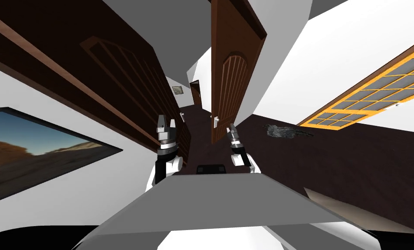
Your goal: Push the door open
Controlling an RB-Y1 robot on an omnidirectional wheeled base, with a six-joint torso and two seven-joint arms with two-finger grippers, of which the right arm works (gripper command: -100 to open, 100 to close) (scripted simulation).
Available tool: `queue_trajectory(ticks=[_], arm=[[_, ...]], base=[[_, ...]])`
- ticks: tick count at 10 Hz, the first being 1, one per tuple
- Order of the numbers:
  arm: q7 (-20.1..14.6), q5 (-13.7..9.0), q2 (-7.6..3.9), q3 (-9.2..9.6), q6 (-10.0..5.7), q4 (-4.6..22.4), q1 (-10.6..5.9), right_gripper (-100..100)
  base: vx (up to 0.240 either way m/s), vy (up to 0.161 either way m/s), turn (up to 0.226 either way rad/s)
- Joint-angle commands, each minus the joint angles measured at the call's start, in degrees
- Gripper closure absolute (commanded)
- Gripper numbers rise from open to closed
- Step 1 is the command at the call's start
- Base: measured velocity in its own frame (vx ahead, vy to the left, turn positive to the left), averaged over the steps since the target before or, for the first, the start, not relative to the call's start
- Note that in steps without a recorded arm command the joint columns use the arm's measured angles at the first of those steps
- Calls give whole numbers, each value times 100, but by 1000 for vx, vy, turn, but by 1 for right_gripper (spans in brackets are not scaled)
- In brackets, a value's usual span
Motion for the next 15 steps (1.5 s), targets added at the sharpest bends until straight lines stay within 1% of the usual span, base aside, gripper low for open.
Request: queue_trajectory(ticks=[1, 3, 8, 9, 15], arm=[[-44, -15, -49, 98, 128, 244, -160, -100], [-69, -22, -67, 180, 190, 482, -288, -100], [-131, -39, -100, 383, 346, 1082, -609, -100], [-156, -46, -108, 464, 407, 1318, -736, -100], [-226, -65, -116, 693, 582, 1994, -1097, -100]], base=[[116, -141, 123], [116, -163, 136], [77, -116, 91], [111, -137, 183], [70, -139, 88]])
